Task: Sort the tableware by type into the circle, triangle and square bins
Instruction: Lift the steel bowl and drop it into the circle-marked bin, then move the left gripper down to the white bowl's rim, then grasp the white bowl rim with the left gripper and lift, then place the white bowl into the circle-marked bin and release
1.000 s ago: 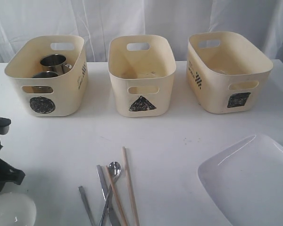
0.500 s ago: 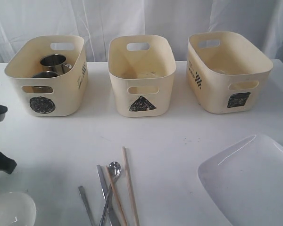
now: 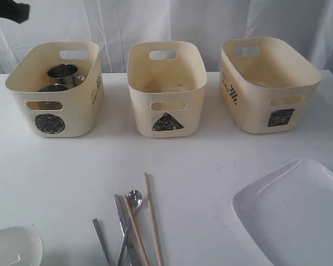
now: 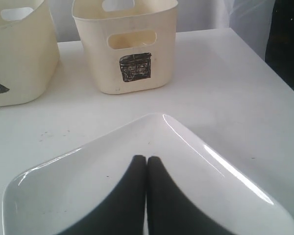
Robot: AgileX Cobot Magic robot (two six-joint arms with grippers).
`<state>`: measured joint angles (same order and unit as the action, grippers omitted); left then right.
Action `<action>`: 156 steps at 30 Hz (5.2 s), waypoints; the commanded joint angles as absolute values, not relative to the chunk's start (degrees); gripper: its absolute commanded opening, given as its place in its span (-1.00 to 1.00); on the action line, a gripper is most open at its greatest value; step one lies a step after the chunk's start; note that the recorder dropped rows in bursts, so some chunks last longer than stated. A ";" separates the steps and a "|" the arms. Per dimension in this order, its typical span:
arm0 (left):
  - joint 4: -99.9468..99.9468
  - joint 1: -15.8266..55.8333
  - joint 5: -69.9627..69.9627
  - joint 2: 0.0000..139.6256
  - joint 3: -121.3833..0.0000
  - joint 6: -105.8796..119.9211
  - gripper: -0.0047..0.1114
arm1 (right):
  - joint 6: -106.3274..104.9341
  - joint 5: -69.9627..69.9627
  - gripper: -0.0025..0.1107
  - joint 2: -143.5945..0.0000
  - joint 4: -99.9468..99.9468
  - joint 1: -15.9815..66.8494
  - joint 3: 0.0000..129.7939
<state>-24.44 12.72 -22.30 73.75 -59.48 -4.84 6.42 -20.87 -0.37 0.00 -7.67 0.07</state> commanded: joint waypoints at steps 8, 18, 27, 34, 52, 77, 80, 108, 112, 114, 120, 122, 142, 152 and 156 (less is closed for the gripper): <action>-16.05 12.65 -22.31 106.21 -80.77 -5.16 -0.92 | 6.68 -20.12 -0.96 0.00 0.00 -8.02 0.00; -14.93 12.65 -22.33 110.66 -81.34 -7.68 -0.92 | 6.68 -20.12 -0.96 0.00 0.00 -8.02 0.00; -14.80 12.65 -22.39 112.90 -81.34 -12.95 -0.81 | 6.68 -20.12 -0.96 0.00 0.00 -8.02 0.00; -15.06 12.65 -19.89 111.72 -81.34 -24.63 -0.06 | 6.68 -20.12 -0.96 0.00 0.00 -8.02 0.00; -11.83 12.65 67.63 89.44 -76.86 -14.38 0.10 | 6.68 -20.12 -0.96 0.00 0.00 -8.02 0.00; 0.89 12.75 55.89 88.56 -60.53 19.32 0.10 | 6.68 -20.12 -0.96 0.00 0.00 -8.02 0.00; 2.23 12.75 56.04 88.56 -57.22 27.28 0.05 | 6.68 -20.12 -0.96 0.00 0.00 -8.02 0.00; 10.38 12.75 35.51 88.56 -41.43 36.72 -0.92 | 6.68 -20.12 -0.96 0.00 0.00 -8.02 0.00; 10.38 12.75 35.11 88.56 -41.43 35.01 -0.92 | 6.68 -20.12 -0.96 0.00 0.00 -8.02 0.00; 10.38 12.75 33.44 88.56 -41.43 32.63 -0.92 | 6.68 -20.12 -0.96 0.00 0.00 -8.02 0.00; 11.31 12.75 25.77 84.94 -41.43 27.22 -0.92 | 6.68 -20.12 -0.96 0.00 0.00 -8.02 0.00; 11.31 12.75 24.29 83.27 -41.43 27.22 -0.92 | 6.68 -20.12 -0.96 0.00 0.00 -8.02 0.00; 11.98 12.75 3.83 62.05 -49.49 26.68 -0.92 | 6.68 -20.12 -0.96 0.00 0.00 -8.02 0.00; 11.95 12.75 -31.45 68.79 -50.08 26.92 -0.92 | 6.68 -20.12 -0.96 0.00 0.00 -8.02 0.00; 11.95 12.65 -34.63 81.63 -56.46 26.92 -0.92 | 6.68 -20.12 -0.96 0.00 0.00 -8.02 0.00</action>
<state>11.12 12.72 -33.89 76.45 -53.29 27.42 6.55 -20.87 -0.37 0.00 -7.67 0.07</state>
